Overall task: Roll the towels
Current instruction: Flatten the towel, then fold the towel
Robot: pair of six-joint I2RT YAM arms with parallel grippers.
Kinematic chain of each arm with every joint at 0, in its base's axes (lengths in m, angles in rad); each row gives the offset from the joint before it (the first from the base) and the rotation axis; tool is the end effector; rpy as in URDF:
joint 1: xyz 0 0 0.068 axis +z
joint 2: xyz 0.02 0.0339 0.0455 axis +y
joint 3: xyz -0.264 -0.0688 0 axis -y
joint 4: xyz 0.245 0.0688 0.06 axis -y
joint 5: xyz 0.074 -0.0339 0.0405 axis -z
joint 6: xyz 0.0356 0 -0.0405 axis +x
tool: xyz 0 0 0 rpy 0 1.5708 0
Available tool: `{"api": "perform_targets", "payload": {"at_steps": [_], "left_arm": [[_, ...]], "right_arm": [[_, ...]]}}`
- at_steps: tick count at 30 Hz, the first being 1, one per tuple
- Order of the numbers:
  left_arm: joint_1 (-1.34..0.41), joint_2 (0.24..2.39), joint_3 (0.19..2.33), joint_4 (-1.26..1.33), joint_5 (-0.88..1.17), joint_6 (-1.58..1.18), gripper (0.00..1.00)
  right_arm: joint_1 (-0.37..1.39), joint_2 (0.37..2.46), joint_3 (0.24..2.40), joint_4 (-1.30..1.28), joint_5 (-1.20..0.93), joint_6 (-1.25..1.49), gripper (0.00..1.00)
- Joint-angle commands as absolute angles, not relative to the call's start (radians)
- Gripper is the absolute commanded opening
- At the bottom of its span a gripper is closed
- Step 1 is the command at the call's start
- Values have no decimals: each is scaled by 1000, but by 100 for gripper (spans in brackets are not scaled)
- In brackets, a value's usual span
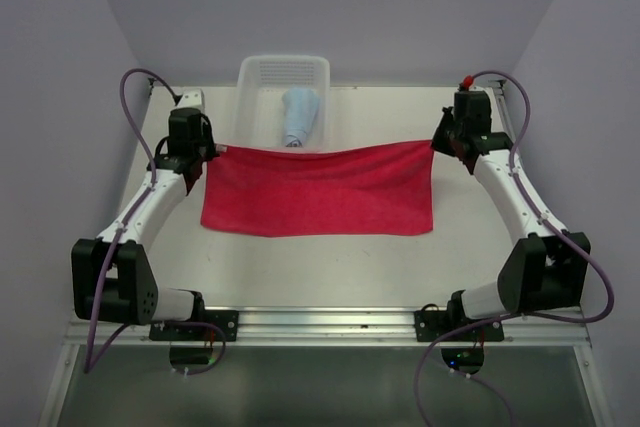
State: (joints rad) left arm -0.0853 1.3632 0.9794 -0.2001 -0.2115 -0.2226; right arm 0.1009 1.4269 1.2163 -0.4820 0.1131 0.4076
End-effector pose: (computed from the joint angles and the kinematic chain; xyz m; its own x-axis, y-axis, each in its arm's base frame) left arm 0.3055 -0.0186 0.2757 -0.5156 -0.1725 -0.8393 -0.2102 0.9750 -0.0713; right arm 0.3172 0.0281 0.3124 -0.5887 0.3363 -0.7351 0.2393 0.9411 0.2389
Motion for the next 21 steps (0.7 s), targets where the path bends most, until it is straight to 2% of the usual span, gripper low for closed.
{"api": "perform_targets", "payload": {"at_steps": [1,13,21], "left_arm": [[-74,1377,985,-98,-209,-201,0],[-55,1390,965,-31,-190,-222,0],[-55,1256,930,-17,-196,-235,0]], "right_arm": [[81,1439,1201,-399,109,384,0],[60,1428,1175,-325,101,361,0],[60,1309,1147,-341,109,362,0]]}}
